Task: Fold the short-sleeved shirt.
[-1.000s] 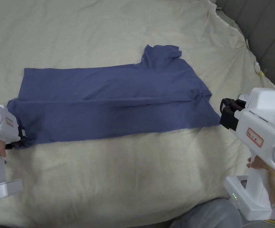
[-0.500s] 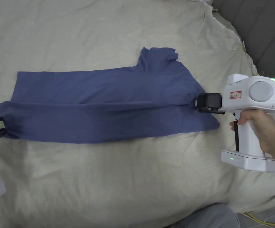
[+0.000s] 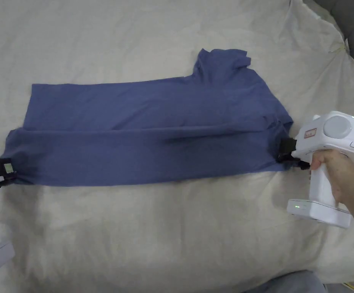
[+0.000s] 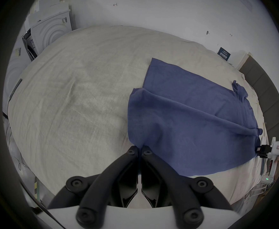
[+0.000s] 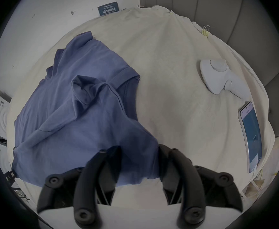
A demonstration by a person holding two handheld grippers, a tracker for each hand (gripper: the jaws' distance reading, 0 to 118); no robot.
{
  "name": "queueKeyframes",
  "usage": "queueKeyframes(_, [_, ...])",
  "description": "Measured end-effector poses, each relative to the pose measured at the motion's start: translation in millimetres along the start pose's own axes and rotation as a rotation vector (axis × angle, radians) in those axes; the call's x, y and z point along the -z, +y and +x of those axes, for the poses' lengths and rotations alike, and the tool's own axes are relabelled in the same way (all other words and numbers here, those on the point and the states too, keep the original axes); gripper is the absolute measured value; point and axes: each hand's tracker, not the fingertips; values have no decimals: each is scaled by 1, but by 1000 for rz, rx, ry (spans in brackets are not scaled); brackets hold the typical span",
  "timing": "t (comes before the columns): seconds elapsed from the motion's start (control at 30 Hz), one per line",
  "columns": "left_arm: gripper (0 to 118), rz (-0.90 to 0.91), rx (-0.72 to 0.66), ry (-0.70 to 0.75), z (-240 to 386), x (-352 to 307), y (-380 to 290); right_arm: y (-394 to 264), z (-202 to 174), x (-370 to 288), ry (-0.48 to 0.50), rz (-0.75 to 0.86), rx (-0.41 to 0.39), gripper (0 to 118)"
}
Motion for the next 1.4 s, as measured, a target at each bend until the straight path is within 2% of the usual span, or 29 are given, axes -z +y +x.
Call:
queueKeyframes(0.07, [0, -15, -1, 5, 1, 3, 4, 3, 0, -7, 66, -10, -7, 8])
queueKeyframes(0.2, [0, -11, 6, 20, -2, -8, 11, 13, 3, -37, 78, -19, -21, 8])
queueKeyframes(0.33, [0, 29, -4, -12, -13, -30, 17, 12, 8, -80, 163, 6, -25, 8])
queueKeyframes(0.5, [0, 78, -12, -26, -35, -68, 2, -21, 20, -133, 224, 114, -47, 8])
queueKeyframes(0.6, [0, 100, -57, -60, -54, -84, -23, -57, 32, -146, 231, 125, -51, 8])
queueKeyframes(0.73, [0, 58, -33, -38, -66, -82, -64, -107, 47, -137, 235, 76, -23, 8])
queueKeyframes(0.87, [0, -26, -29, 5, -72, -63, -101, -146, 53, -108, 162, -15, -17, 8])
queueKeyframes(0.93, [0, -40, -20, 17, -72, -57, -112, -157, 52, -100, 157, -12, -21, 8])
queueKeyframes(0.97, [4, -44, -14, 22, -70, -56, -115, -161, 52, -99, 152, -11, -17, 8])
queueKeyframes(1.03, [40, -42, -14, 28, -70, -56, -117, -162, 53, -101, 155, -1, -13, 13])
queueKeyframes(1.07, [66, -41, -9, 54, -71, -58, -114, -160, 51, -106, 159, 15, -19, 23])
queueKeyframes(1.1, [92, -37, -13, 59, -70, -62, -110, -158, 50, -113, 157, 39, -35, 49])
queueKeyframes(1.13, [106, 0, -22, 61, -72, -68, -105, -154, 49, -122, 134, 72, -60, 73])
queueKeyframes(1.17, [106, 60, -31, 60, -74, -77, -99, -149, 48, -133, 109, 108, -89, 73])
queueKeyframes(1.2, [110, 113, -25, 56, -73, -86, -91, -142, 49, -144, 98, 157, -113, 80])
queueKeyframes(1.27, [117, 205, -16, 35, -70, -105, -75, -131, 45, -171, 91, 270, -144, 102])
queueKeyframes(1.4, [117, 401, 18, -3, -47, -142, -48, -114, 28, -222, 81, 539, -185, 104])
